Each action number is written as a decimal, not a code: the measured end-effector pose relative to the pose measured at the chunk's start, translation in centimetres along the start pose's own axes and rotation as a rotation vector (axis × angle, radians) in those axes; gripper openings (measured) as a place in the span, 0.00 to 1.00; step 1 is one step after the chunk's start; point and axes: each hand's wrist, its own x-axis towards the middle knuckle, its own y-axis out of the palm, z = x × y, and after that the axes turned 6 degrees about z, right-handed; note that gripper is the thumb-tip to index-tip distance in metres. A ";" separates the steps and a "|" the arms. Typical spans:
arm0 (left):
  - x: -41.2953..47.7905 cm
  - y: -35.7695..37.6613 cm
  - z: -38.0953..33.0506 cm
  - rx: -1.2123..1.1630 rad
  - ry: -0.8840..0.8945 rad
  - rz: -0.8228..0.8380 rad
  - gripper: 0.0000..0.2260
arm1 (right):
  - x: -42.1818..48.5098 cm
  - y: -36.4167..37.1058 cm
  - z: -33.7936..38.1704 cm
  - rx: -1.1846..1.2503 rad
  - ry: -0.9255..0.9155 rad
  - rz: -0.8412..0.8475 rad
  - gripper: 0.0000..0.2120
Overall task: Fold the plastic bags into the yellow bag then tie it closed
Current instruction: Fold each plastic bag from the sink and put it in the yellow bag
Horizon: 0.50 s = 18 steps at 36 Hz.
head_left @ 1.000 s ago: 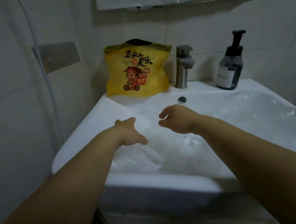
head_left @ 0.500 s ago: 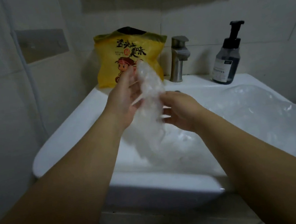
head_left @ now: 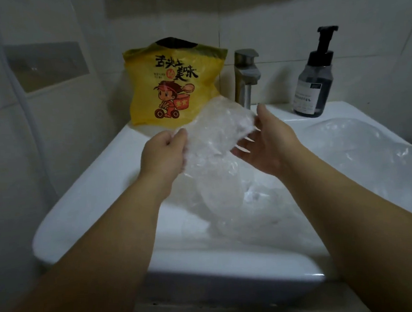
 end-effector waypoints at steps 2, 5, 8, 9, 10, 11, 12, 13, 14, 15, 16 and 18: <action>-0.4 0.0 0.0 0.033 -0.017 0.024 0.16 | -0.5 0.0 0.1 -0.035 0.022 0.212 0.31; -0.6 0.1 0.0 0.018 -0.045 0.078 0.18 | -1.5 0.8 -0.7 -0.214 0.034 0.385 0.24; -0.7 0.3 -0.3 0.050 -0.067 0.098 0.17 | -1.8 1.6 -1.4 -0.252 -0.041 0.288 0.10; -0.8 0.2 -0.3 0.064 -0.064 0.092 0.16 | -1.7 1.5 -1.4 -0.223 -0.069 0.245 0.08; -0.8 0.2 -0.3 0.090 -0.058 0.083 0.15 | -1.7 1.4 -1.3 -0.185 -0.096 0.209 0.06; -0.7 0.1 -0.1 0.147 -0.041 0.079 0.14 | -1.6 1.3 -1.2 -0.162 -0.118 0.177 0.06; -0.6 0.0 0.2 0.221 -0.009 0.075 0.12 | -1.5 1.1 -1.1 -0.159 -0.136 0.145 0.07; -0.5 -0.1 0.5 0.275 0.011 0.078 0.07 | -1.5 1.0 -1.1 -0.172 -0.149 0.123 0.10; -0.6 -0.1 0.5 0.301 0.002 0.084 0.04 | -1.5 1.0 -1.2 -0.187 -0.166 0.108 0.11; -0.5 -0.1 0.7 0.313 -0.012 0.092 0.11 | -1.5 1.0 -1.3 -0.207 -0.181 0.094 0.12; -0.5 -0.1 0.8 0.292 -0.010 0.086 0.17 | -1.4 1.0 -1.5 -0.245 -0.198 0.088 0.10; -0.6 -0.1 0.2 0.204 -0.004 0.035 0.16 | -1.4 1.1 -1.8 -0.335 -0.214 0.100 0.10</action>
